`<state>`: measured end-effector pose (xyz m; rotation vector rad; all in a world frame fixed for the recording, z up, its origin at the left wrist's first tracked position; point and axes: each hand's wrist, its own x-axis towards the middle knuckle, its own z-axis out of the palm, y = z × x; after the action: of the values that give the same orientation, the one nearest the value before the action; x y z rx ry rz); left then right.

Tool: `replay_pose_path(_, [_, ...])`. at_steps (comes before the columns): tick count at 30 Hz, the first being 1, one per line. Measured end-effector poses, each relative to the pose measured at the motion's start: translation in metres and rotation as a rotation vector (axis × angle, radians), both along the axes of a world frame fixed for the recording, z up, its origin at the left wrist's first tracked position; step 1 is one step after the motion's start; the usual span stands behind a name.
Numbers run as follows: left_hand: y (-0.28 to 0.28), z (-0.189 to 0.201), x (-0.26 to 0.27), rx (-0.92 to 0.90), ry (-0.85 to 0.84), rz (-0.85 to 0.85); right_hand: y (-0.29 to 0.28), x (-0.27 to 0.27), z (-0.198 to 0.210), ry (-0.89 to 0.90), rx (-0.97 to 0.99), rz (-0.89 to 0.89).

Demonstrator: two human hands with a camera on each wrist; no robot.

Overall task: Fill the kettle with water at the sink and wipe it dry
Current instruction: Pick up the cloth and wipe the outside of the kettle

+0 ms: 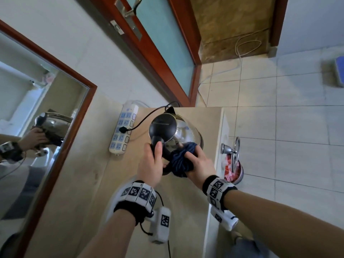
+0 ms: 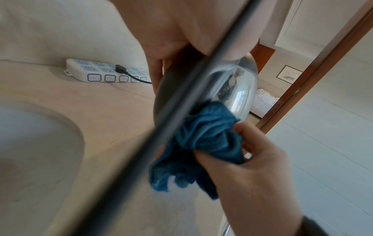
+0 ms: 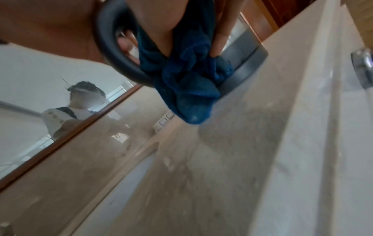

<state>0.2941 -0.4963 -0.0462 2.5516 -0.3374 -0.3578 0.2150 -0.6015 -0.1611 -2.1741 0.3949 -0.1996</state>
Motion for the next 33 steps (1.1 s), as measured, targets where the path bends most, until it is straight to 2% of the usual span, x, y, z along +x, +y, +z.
replay_pose_path(5, [0.001, 0.0, 0.002, -0.01, 0.01, -0.021, 0.009, -0.002, 0.001, 0.053, 0.061, -0.087])
replay_pose_path(10, [0.001, -0.001, 0.003, -0.023, -0.062, -0.034, 0.019, 0.013, 0.041, -0.242, 0.075, -0.141])
replay_pose_path(13, [-0.001, 0.001, 0.002, -0.029, -0.064, -0.034, 0.016, 0.014, 0.037, -0.286, -0.001, -0.086])
replay_pose_path(16, [0.0, 0.001, 0.002, -0.024, -0.051, -0.038, 0.011, 0.009, 0.015, -0.232, -0.139, 0.014])
replay_pose_path(18, [0.0, 0.002, 0.002, -0.002, -0.042, -0.048, 0.006, 0.005, 0.002, -0.152, -0.159, 0.065])
replay_pose_path(22, [-0.002, 0.004, 0.0, -0.017, 0.002, -0.05, -0.007, -0.004, -0.022, 0.072, -0.074, 0.047])
replay_pose_path(24, [-0.002, 0.005, -0.001, -0.014, -0.004, -0.053, -0.008, -0.005, -0.021, 0.089, 0.067, -0.037])
replay_pose_path(26, [-0.003, 0.005, -0.001, -0.02, -0.016, -0.05, -0.006, -0.002, -0.007, 0.006, 0.218, -0.114])
replay_pose_path(29, [-0.002, 0.002, 0.001, -0.026, -0.045, -0.045, -0.005, 0.002, 0.028, -0.165, 0.335, -0.204])
replay_pose_path(31, [-0.001, 0.0, 0.001, -0.047, -0.058, -0.045, -0.01, 0.011, 0.056, -0.303, 0.367, -0.242])
replay_pose_path(33, [-0.001, -0.001, 0.001, -0.062, -0.081, -0.053, -0.017, 0.027, 0.077, -0.396, 0.301, -0.225])
